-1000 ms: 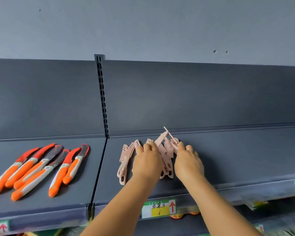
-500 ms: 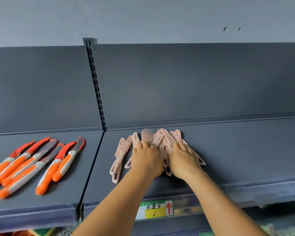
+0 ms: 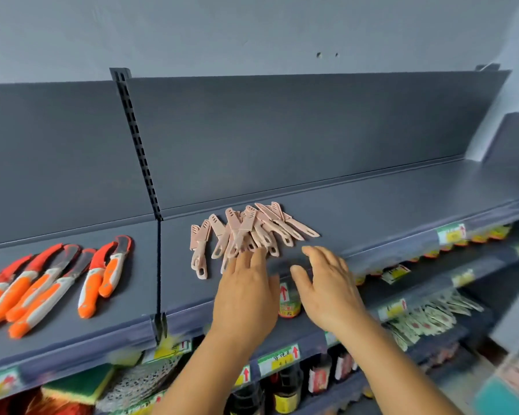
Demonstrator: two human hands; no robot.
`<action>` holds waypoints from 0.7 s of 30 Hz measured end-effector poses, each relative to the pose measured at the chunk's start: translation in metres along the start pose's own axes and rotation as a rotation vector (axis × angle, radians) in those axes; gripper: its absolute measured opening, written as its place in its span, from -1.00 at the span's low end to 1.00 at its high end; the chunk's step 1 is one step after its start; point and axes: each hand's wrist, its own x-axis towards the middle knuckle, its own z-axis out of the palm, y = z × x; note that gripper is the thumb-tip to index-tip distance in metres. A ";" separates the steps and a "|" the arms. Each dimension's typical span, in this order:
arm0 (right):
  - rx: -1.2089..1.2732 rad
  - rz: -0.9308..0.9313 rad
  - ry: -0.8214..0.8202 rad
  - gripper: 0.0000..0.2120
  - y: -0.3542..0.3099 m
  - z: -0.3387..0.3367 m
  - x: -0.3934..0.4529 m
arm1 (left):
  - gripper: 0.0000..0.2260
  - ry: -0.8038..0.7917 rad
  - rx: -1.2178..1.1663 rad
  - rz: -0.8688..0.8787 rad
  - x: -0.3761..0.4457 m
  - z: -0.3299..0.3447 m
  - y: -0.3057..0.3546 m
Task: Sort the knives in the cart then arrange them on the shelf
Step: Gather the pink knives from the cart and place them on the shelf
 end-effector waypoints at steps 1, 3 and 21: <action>0.001 0.029 -0.005 -0.52 0.002 0.002 -0.017 | -0.56 -0.024 -0.008 0.030 -0.016 0.001 0.000; 0.007 0.089 -0.017 -0.52 0.008 0.009 -0.054 | -0.55 -0.062 -0.037 0.078 -0.048 0.005 -0.001; -0.057 0.683 -0.108 -0.53 0.089 0.049 -0.361 | -0.49 -0.659 -0.088 0.377 -0.285 0.093 0.053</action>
